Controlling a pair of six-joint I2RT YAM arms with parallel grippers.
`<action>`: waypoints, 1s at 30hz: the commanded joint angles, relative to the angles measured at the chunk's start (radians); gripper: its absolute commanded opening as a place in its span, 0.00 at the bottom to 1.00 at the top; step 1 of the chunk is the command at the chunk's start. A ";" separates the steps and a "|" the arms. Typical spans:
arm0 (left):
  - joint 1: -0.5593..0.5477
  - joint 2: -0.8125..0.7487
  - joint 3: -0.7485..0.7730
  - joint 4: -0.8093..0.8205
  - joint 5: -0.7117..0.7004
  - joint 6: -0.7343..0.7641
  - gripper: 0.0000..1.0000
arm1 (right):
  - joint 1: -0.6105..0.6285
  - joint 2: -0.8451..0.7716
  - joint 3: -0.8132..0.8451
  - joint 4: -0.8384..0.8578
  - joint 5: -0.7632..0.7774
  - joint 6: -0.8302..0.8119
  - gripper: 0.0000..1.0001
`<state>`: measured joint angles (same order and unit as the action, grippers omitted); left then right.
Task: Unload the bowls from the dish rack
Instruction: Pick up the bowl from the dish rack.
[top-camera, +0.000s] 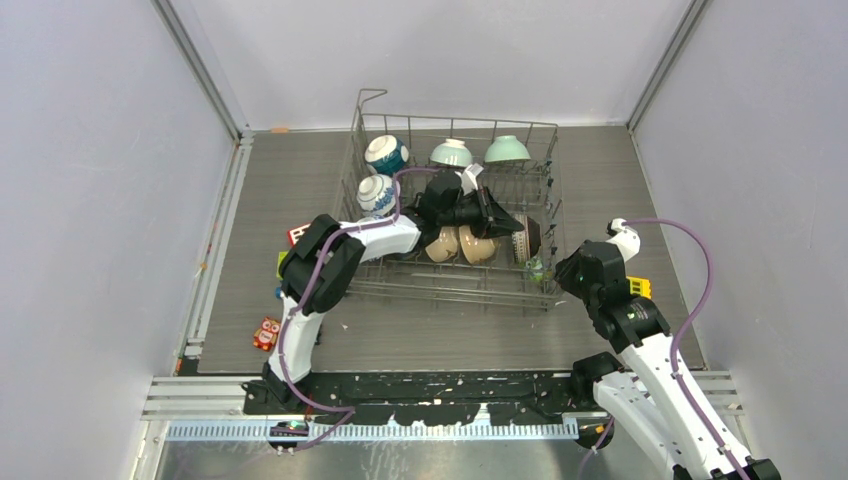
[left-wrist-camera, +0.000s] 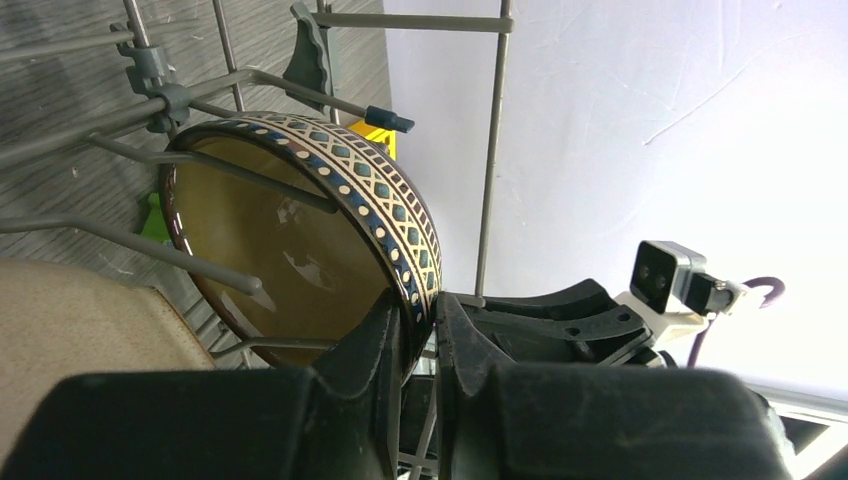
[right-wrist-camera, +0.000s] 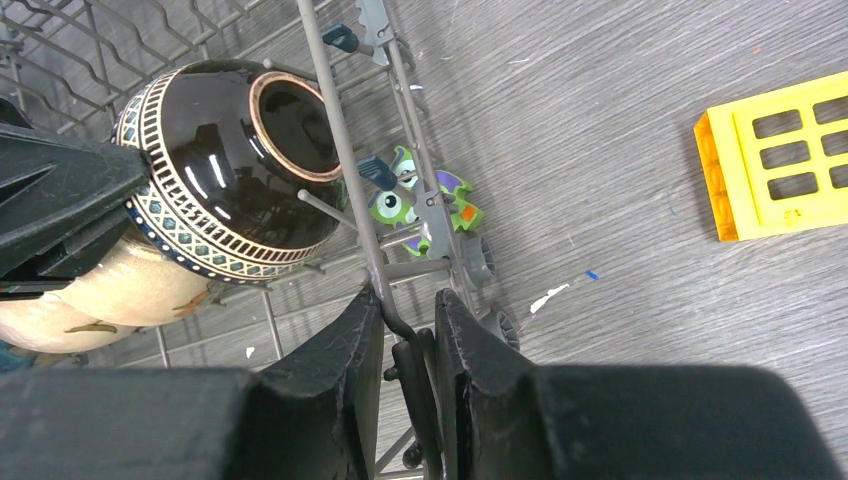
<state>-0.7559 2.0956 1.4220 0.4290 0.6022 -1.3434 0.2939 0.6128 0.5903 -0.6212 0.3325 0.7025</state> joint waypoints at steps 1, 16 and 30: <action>0.063 -0.195 0.043 0.459 0.059 -0.132 0.00 | -0.005 -0.019 -0.003 -0.003 0.065 0.042 0.01; 0.074 -0.174 0.027 0.551 0.079 -0.195 0.00 | -0.004 -0.025 -0.003 -0.003 0.062 0.043 0.01; 0.074 -0.255 0.064 0.445 0.130 -0.124 0.00 | -0.005 -0.024 0.110 -0.058 -0.032 0.033 0.54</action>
<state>-0.6796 1.9549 1.4239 0.8383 0.7094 -1.5059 0.2935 0.5983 0.6018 -0.6529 0.3115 0.7124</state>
